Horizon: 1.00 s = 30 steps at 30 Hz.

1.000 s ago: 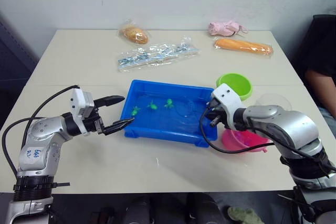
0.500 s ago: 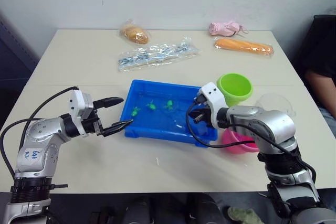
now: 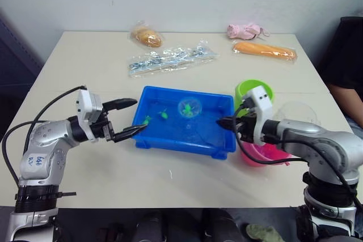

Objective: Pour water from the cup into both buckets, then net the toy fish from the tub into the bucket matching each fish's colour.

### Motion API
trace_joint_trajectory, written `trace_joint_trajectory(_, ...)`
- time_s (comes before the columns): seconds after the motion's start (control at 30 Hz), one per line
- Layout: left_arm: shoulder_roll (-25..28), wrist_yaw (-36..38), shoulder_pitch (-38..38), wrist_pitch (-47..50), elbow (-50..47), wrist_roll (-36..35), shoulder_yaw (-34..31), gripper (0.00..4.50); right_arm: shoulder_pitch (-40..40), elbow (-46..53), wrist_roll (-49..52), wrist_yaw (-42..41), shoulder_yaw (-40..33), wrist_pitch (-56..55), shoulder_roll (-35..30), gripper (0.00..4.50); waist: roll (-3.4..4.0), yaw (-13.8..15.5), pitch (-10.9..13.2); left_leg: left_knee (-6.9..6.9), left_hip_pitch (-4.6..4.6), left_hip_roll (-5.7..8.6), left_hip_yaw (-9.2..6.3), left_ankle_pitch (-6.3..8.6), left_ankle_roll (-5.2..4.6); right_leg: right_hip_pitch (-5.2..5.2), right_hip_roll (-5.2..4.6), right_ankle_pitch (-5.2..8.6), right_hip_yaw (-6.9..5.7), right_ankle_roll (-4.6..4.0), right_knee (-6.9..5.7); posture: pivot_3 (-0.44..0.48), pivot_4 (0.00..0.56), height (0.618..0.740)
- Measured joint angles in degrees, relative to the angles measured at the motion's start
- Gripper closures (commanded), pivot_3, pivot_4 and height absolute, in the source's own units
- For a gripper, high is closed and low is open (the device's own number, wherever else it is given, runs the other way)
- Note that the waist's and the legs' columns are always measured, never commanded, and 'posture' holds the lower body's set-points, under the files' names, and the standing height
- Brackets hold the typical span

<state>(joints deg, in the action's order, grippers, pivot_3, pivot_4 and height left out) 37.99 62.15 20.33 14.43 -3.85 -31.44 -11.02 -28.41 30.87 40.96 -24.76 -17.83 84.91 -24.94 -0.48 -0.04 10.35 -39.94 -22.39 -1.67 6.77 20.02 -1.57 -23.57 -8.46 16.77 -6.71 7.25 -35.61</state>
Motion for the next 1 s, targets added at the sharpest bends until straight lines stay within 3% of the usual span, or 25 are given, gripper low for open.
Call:
trace_joint_trajectory(0.27, 0.0, 2.7, 4.6, 1.7, 2.4, -0.2, 2.2, 0.03, 7.6, 5.8, 4.2, -0.8, -7.1, -2.6, -1.9, 4.5, 0.0, -0.3, 0.0, 0.05, 0.07, 0.04, 0.1, 0.0, 0.01, -0.02, 0.11, 0.0, 0.06, 0.0, 0.01, 0.0, 0.15, 0.74)
trace_joint_trajectory(0.47, -3.8, 3.0, 5.4, 2.1, 4.4, -0.2, 5.2, 0.03, 12.7, 9.5, 8.2, 0.6, -9.6, -5.1, 0.0, 4.5, 0.0, -0.1, 0.0, 0.04, 0.05, 0.02, 0.09, 0.0, 0.01, -0.02, 0.1, 0.0, 0.11, 0.0, 0.01, 0.0, 0.15, 0.74)
trace_joint_trajectory(0.7, -7.4, 2.6, 8.5, 0.9, 7.0, 0.4, 7.1, 0.03, 17.8, 10.8, 12.2, 2.0, -12.4, -6.9, -2.4, 4.5, 0.0, 0.1, 0.0, 0.01, 0.06, 0.03, 0.06, 0.0, 0.01, 0.02, 0.1, 0.0, 0.11, 0.0, 0.01, 0.0, 0.15, 0.74)
trace_joint_trajectory(1.0, -9.7, 2.8, 9.4, -0.1, 8.5, 0.6, 7.9, 0.03, 22.9, 11.7, 18.9, 5.2, -21.6, -12.8, -6.0, 4.5, 0.0, 0.1, 0.0, 0.01, 0.09, 0.03, 0.07, 0.0, 0.0, 0.04, 0.11, 0.0, 0.15, 0.01, 0.01, 0.0, 0.15, 0.74)
